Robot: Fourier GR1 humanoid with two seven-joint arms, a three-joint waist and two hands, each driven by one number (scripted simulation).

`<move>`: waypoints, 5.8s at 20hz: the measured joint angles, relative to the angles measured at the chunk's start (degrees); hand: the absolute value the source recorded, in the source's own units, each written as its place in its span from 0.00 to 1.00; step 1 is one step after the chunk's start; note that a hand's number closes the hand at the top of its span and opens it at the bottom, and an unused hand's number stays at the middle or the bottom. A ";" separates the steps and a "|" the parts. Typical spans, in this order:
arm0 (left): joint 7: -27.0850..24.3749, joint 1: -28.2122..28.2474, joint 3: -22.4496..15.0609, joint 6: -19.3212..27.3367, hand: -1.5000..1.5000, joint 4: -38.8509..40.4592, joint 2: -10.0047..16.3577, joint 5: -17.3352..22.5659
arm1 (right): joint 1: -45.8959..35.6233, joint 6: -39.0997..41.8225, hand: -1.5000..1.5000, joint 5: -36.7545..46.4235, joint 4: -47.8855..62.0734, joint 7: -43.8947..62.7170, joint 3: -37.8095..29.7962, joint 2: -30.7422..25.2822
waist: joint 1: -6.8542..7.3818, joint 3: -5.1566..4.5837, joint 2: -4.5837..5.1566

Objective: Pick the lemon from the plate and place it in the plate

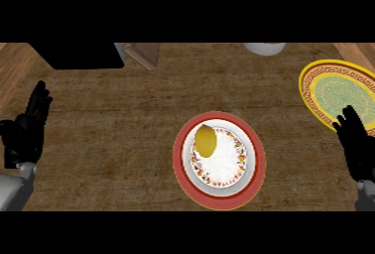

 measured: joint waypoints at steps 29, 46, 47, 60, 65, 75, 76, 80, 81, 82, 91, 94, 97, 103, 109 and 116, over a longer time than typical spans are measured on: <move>8.65 8.88 -7.85 -7.80 0.50 -4.84 -13.61 4.92 | 11.32 -16.86 0.00 40.20 -23.41 -25.00 13.63 3.57 | 0.77 -0.84 2.88; 11.32 9.06 -6.20 -8.82 0.50 -5.59 -15.79 2.02 | 1.06 -4.35 0.00 81.44 -26.81 21.02 30.64 16.91 | 1.25 -0.66 2.97; 11.54 9.45 -6.02 -8.75 0.50 -6.08 -15.96 1.66 | 0.34 -3.23 0.00 81.77 -26.04 21.75 30.52 17.66 | 1.27 -0.66 2.99; 12.79 10.78 -1.71 -13.42 0.50 -5.86 -18.48 -1.79 | -1.79 -6.24 0.00 85.95 -14.56 23.25 33.90 24.55 | 1.24 -0.55 2.97; 13.60 10.69 -0.15 -14.81 0.50 -6.04 -19.22 -2.48 | -6.04 -6.49 0.00 88.51 -9.82 28.44 33.77 25.35 | 1.30 -0.56 2.99; 14.66 10.72 1.82 -15.78 0.50 -6.22 -22.34 -6.15 | -11.27 -7.45 0.00 86.01 -1.69 28.18 31.23 25.63 | 1.31 -0.57 3.01; 14.39 10.75 2.17 -16.01 0.50 -5.93 -22.62 -6.35 | -11.49 -7.56 0.00 85.67 -0.60 27.46 30.76 25.65 | 1.30 -0.56 3.00; 15.22 10.18 2.50 -16.36 0.50 -5.90 -23.21 -7.40 | -14.47 -6.02 1.00 84.73 3.73 26.89 30.62 25.55 | 1.32 -0.64 2.85; 15.54 10.12 2.72 -16.20 0.50 -5.78 -23.39 -7.59 | -15.07 -5.52 1.00 85.02 4.32 26.63 30.69 25.59 | 1.31 -0.68 2.79; 15.04 10.31 3.04 -16.57 0.50 -5.55 -23.52 -7.58 | -14.82 -5.01 1.00 85.76 3.98 26.54 30.86 25.38 | 1.25 -0.69 2.73; 16.87 11.40 3.84 -17.36 0.50 -7.02 -24.65 -9.18 | -15.74 -8.46 1.00 89.79 6.04 25.31 30.73 24.80 | 1.15 -0.88 2.34; 16.39 11.89 3.75 -17.84 0.50 -7.83 -24.61 -9.20 | -20.77 -7.83 1.00 89.28 10.14 31.92 25.90 25.27 | 1.83 -0.81 2.83; 16.60 11.35 3.63 -17.94 0.50 -8.14 -24.47 -9.39 | -25.81 -6.01 1.00 87.86 14.34 41.22 17.57 25.46 | 2.41 -0.78 3.68; 16.07 10.21 3.07 -19.14 0.50 -7.95 -24.68 -9.31 | -40.44 -8.30 1.00 94.25 22.99 53.12 6.52 22.91 | 4.52 -0.81 4.41; 16.68 9.78 2.67 -19.46 0.50 -7.71 -24.81 -9.51 | -49.85 -12.74 1.00 103.85 30.05 56.84 0.15 19.78 | 4.99 -0.74 4.52; 16.76 10.45 2.90 -18.32 0.50 -8.01 -25.21 -10.04 | -51.25 -20.74 1.00 112.07 31.26 58.50 -7.46 18.22 | 3.97 -0.66 4.20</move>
